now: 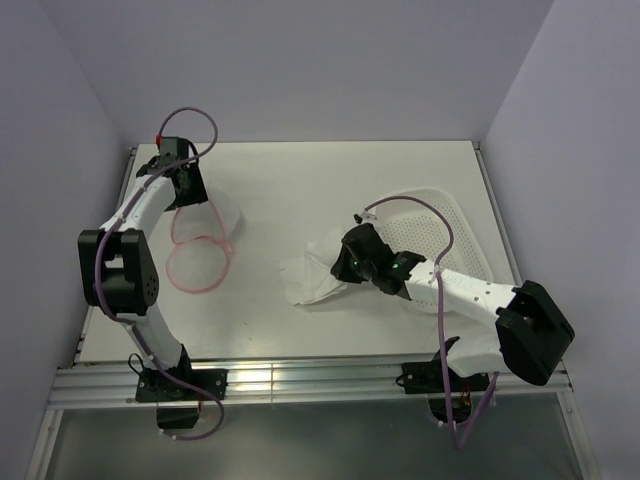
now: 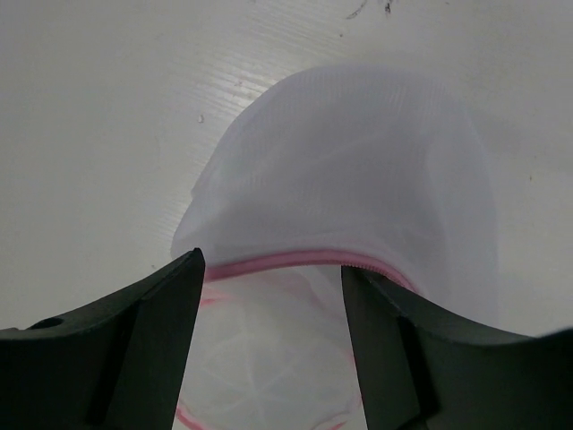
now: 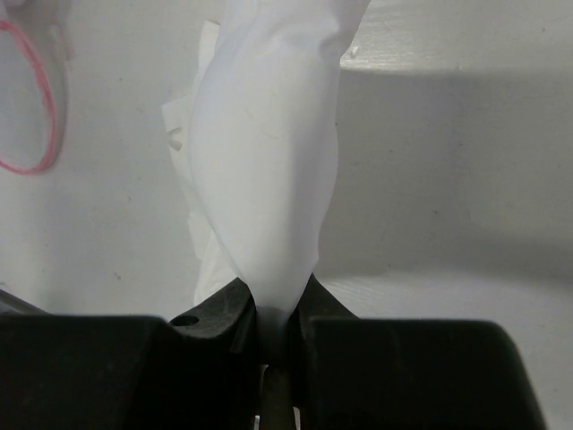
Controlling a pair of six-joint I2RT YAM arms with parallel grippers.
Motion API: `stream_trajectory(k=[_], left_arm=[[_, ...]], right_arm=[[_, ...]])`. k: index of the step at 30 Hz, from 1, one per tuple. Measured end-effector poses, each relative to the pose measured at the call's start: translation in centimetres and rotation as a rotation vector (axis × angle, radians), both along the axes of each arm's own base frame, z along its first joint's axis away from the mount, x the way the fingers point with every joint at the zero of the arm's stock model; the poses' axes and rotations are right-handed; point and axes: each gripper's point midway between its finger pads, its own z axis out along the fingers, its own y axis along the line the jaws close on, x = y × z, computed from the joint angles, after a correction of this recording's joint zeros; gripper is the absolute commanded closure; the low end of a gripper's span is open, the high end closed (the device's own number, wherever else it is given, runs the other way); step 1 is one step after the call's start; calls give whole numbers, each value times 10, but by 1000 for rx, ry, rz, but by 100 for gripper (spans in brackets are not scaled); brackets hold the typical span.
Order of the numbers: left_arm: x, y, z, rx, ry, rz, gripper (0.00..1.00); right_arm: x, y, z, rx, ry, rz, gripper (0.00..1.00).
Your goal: Place the bra in the laundry bag and zip it closed
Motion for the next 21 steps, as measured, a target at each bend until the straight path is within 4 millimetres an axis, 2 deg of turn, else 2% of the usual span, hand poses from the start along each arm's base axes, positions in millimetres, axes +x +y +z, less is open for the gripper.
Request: stream_trajectory(k=[6, 8, 9, 11, 12, 14, 16, 21], left_arm=[[13, -5, -17, -29, -3, -9, 40], [17, -6, -21, -35, -11, -9, 47], [19, -7, -22, -39, -16, -8, 56], [21, -7, -22, -47, -25, -2, 66], [22, -8, -22, -52, -29, 1, 78], [23, -10, -22, -67, -37, 7, 87], [23, -13, -24, -90, -42, 14, 100], [8, -20, -26, -151, -40, 55, 100]], right_arm=[[0, 0, 2, 4, -4, -1, 100], [0, 0, 4, 8, -9, -1, 100], [0, 0, 5, 11, -12, -1, 100], [1, 0, 7, 15, -17, -3, 100], [1, 0, 8, 16, -19, -3, 100], [0, 0, 8, 18, -18, -5, 100], [0, -1, 6, 17, -16, -5, 100], [-4, -4, -1, 8, -3, -7, 100]])
